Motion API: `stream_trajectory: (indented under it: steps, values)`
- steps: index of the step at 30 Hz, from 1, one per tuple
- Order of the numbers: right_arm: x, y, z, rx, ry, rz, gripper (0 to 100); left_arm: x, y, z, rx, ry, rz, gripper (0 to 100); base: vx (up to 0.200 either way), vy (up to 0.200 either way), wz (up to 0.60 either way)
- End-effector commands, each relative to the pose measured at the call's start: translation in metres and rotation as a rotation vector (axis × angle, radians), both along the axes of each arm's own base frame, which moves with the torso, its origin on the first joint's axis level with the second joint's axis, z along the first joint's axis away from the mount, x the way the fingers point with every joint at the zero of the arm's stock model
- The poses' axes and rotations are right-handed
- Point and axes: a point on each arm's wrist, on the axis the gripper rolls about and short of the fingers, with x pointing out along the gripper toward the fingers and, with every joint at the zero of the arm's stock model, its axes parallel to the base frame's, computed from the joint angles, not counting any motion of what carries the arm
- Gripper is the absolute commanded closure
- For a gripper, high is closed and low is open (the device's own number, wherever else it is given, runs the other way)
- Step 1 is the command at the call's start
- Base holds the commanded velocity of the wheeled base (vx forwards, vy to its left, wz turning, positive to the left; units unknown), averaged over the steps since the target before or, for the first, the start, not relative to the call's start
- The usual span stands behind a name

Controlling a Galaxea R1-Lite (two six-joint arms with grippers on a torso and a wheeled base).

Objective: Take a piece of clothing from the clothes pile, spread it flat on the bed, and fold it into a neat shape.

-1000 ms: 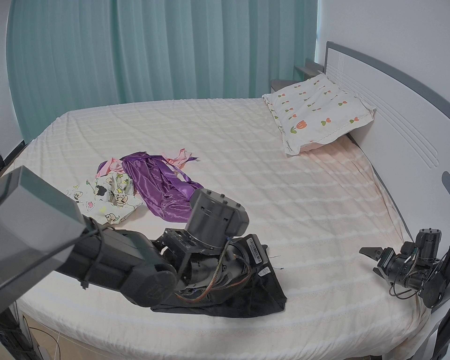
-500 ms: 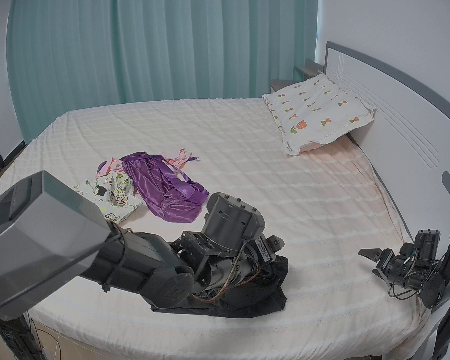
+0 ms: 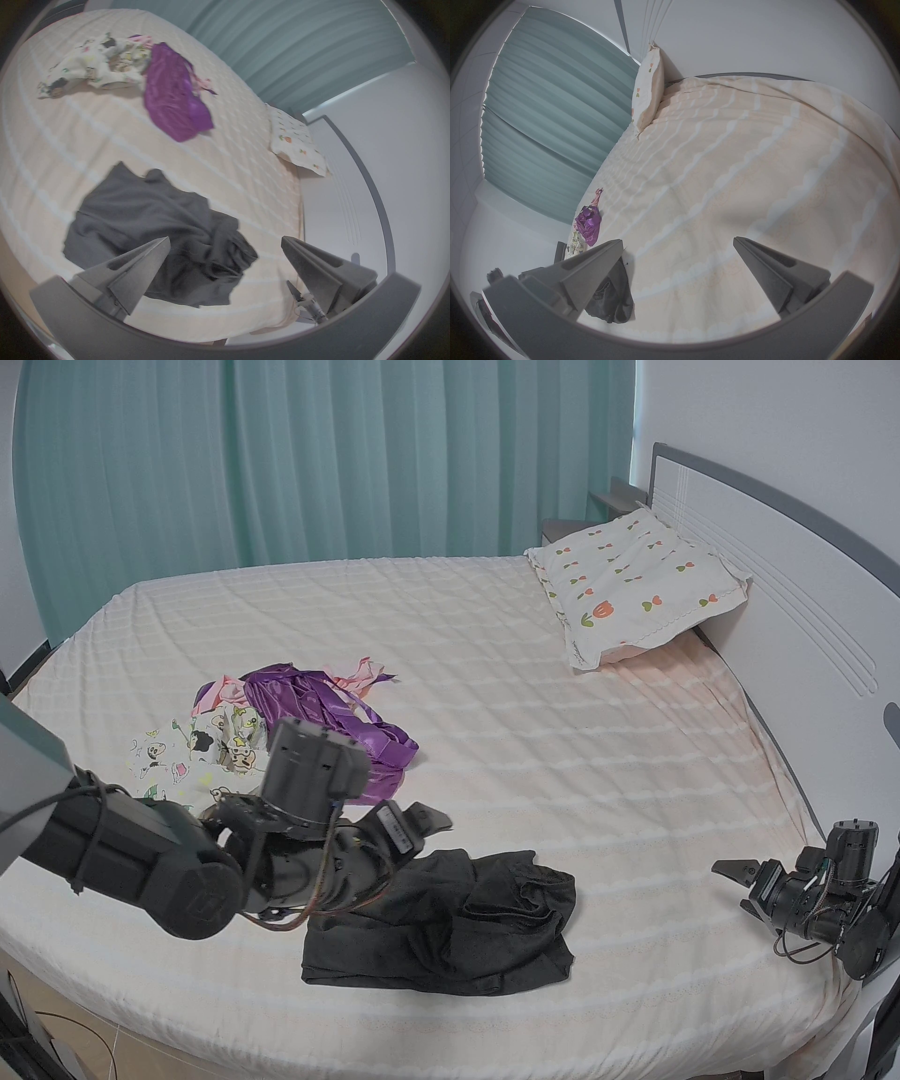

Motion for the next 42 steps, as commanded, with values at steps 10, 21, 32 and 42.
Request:
stream_trajectory:
  steps: [10, 21, 32, 42]
  values:
    - [0.001, 0.018, 0.006, -0.007, -0.041, 0.080, 0, -0.026, 0.075, -0.026, -0.117, 0.016, 0.107, 0, 0.000, 0.000, 0.00]
    - [0.009, 0.099, 0.011, -0.127, -0.121, 0.182, 0, -0.006, 0.098, -0.050, -0.127, 0.072, 0.174, 0, -0.055, 0.000, 0.00]
    - [0.003, 0.117, -0.007, -0.196, -0.087, 0.172, 0, 0.004, 0.106, -0.067, -0.163, 0.151, 0.207, 0, 0.000, 0.000, 0.00]
    - [0.000, 0.121, -0.005, -0.218, -0.121, 0.154, 0, 0.012, 0.131, -0.061, -0.228, 0.116, 0.246, 0, 0.000, 0.180, 0.00]
